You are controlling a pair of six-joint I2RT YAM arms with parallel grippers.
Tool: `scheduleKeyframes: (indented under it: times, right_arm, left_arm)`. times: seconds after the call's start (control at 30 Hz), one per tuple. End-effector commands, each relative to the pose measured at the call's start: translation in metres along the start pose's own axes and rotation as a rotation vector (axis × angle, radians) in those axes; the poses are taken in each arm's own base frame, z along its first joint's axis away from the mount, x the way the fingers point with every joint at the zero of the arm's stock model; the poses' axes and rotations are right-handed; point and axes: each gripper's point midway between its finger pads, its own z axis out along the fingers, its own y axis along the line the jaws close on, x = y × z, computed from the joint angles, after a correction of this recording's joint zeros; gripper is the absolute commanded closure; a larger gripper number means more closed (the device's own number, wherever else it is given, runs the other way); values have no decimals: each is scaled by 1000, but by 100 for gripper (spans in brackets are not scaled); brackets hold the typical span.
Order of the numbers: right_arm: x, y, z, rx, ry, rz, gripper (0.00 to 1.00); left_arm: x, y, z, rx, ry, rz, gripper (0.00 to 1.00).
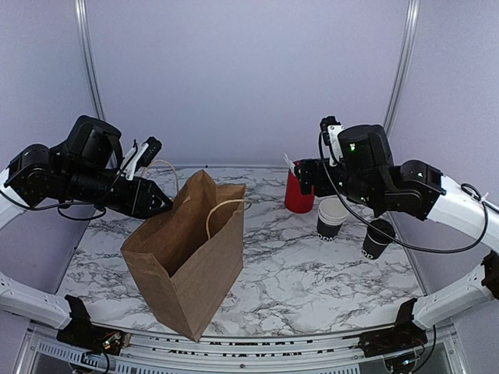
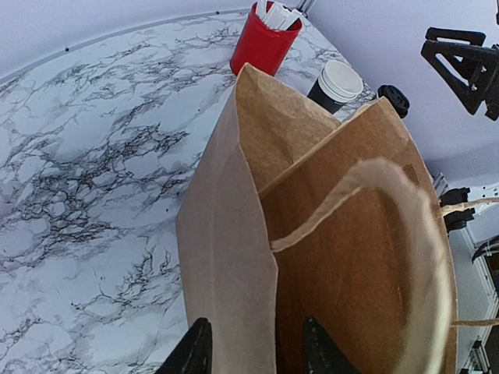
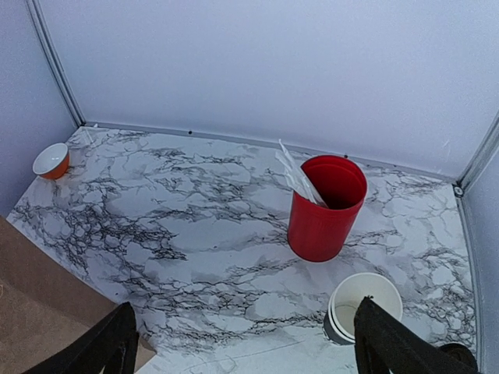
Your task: Pack the takeout coffee
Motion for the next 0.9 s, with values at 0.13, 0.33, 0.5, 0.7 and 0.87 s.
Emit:
scheduleKeyframes:
  times: [0.13,0.33,0.5,0.7,0.87]
  right_arm:
    - [-1,-9,-9,11,-4,18,7]
    - [0,-10,-9,15,3,15,7]
    - [5,-9,-7,17,17,13,7]
    - [12,-8,-2,22,39,2,7]
    - [19,-9,-1,24,52,3,6]
  left_arm:
    - [-3,-3,-2,-49,2,40,77]
    - [-3,-4,4,-71,7,48,91]
    - [-23,8,-4,-149,-97,-15,100]
    - [-57,8,-20,-130,-311,-135,100]
    - [-74,10,-14,-135,-402,-227,100]
